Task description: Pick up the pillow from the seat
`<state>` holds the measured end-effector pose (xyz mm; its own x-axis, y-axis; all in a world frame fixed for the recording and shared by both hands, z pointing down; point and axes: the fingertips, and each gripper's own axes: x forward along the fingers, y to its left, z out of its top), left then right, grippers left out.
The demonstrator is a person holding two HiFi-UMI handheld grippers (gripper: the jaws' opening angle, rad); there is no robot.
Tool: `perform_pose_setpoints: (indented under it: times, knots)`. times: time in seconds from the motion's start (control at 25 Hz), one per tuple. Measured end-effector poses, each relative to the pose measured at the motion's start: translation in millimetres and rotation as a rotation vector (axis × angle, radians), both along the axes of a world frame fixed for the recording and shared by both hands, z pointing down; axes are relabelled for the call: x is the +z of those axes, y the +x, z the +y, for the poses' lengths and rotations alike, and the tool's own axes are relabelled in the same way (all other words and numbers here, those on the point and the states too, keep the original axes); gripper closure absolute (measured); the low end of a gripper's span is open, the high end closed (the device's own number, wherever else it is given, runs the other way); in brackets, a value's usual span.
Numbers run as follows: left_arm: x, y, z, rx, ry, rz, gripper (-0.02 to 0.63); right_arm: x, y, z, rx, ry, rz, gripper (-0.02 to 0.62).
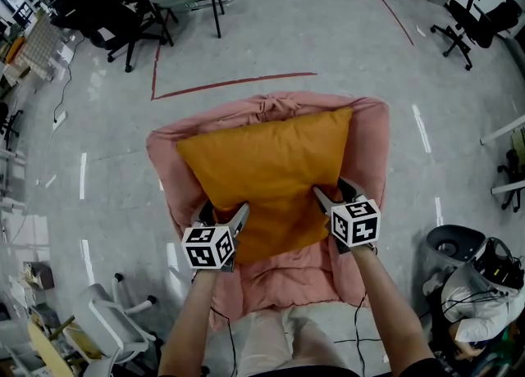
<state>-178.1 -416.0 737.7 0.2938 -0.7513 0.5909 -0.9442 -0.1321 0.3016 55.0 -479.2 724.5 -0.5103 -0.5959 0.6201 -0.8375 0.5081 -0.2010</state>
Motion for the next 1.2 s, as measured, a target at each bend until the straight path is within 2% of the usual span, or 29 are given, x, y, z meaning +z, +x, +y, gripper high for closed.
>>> perform_pose_setpoints:
  times: [0.24,0.36,0.6,0.84,1.2]
  knots:
    - [-2.4,0.3,3.0,0.002,-0.021,-0.016,0.252,-0.3,-8.3,4.1,-0.006,-0.027,-0.012,0.419]
    - [-4.7,5.6,4.7,0.01,-0.031,0.006,0.3,-0.6,-5.8,5.7,-0.003,-0.035,-0.017,0.477]
    - [-7.0,7.5,6.2,-0.01,-0.035,0.041,0.378,-0.9,-9.2,6.9,0.006,-0.051,-0.02,0.539]
    - [-12.2,11.0,11.0,-0.011,-0.039,0.06,0.422,-5.9,-10.3,11.9,0.008,-0.051,-0.032,0.568]
    - [-24.3,12.4,17.9,-0.027,-0.026,0.054,0.43,-19.2,-9.2,19.6,0.001,-0.045,-0.046,0.569]
